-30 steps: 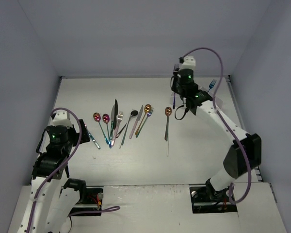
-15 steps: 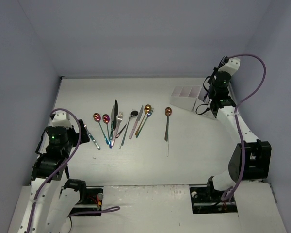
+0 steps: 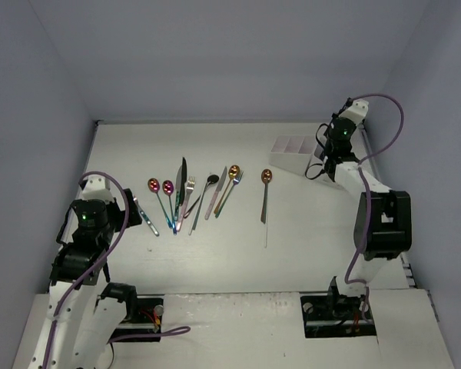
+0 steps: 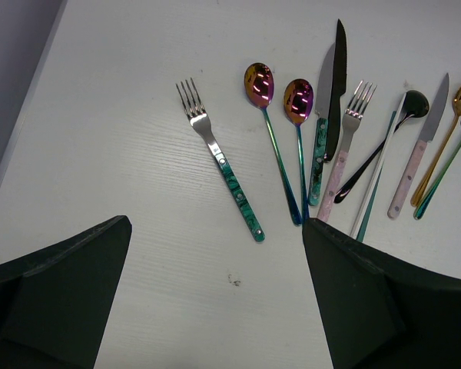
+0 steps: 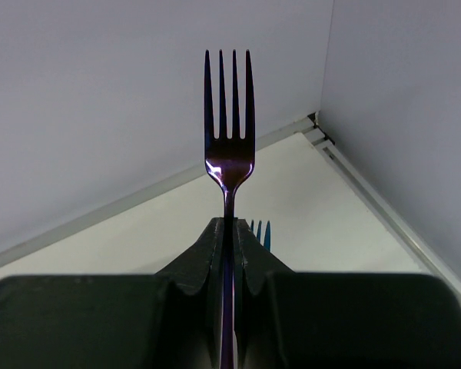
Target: Sort the eating utensils into containers
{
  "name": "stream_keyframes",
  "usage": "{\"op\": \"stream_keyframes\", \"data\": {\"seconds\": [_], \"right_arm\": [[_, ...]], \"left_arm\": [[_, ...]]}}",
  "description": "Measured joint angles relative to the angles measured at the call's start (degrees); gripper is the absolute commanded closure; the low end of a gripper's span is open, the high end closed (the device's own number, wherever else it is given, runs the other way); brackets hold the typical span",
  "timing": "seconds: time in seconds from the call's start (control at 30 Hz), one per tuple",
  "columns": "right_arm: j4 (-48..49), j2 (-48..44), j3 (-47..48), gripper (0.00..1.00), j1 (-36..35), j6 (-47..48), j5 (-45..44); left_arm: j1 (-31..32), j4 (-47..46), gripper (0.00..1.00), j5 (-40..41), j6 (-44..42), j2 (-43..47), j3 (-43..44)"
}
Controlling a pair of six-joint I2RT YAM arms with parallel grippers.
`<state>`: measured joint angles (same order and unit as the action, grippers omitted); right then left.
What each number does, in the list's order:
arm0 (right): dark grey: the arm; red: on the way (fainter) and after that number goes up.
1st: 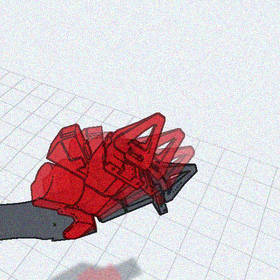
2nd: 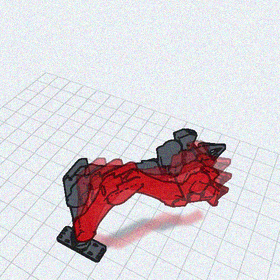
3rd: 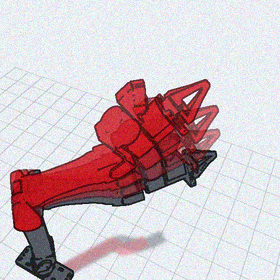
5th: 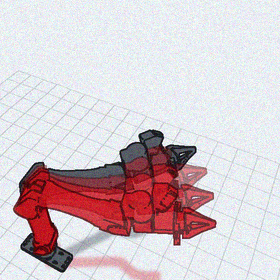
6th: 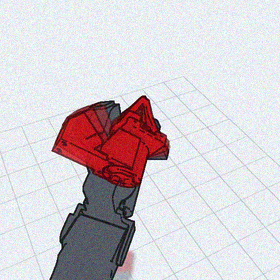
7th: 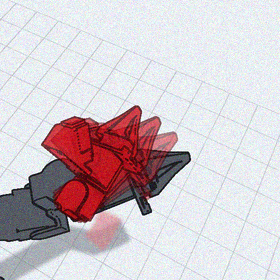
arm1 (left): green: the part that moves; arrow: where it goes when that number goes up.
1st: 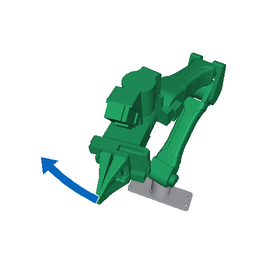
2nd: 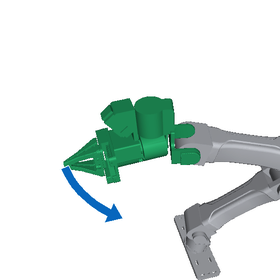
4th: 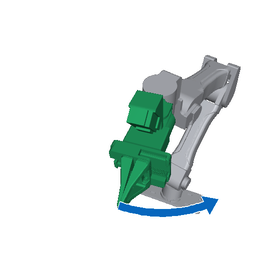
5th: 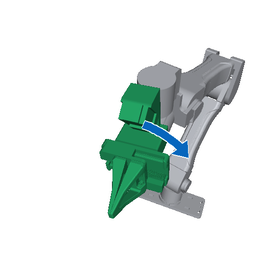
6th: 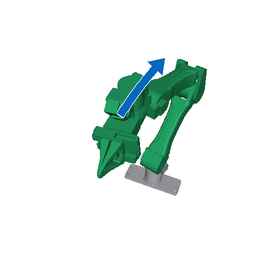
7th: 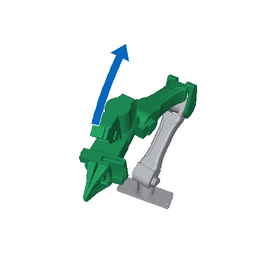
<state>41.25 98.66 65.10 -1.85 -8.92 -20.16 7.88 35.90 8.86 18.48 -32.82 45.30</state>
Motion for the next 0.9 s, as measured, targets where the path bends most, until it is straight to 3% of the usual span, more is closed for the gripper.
{"op": "stream_keyframes", "data": {"seconds": [0.17,0.57,0.83,0.9], "right_arm": [[1.6,2.5,-1.5,0.99,0.0,-0.1,0.2],[2.6,1.8,-8.2,0.75,-0.7,-2.1,4.1],[-4.8,-4.0,-7.9,0.65,-4.9,-1.9,5.3],[-10.0,-6.0,-5.5,0.57,-7.3,-2.0,5.1]], "left_arm": [[0.0,0.0,0.07,0.0,0.0,0.0,0.0],[0.0,0.0,0.07,-0.5,0.0,-0.2,0.0],[0.0,0.0,0.07,-1.5,0.0,-0.4,0.0],[0.0,0.0,0.07,-1.6,0.0,-0.4,0.0]]}}
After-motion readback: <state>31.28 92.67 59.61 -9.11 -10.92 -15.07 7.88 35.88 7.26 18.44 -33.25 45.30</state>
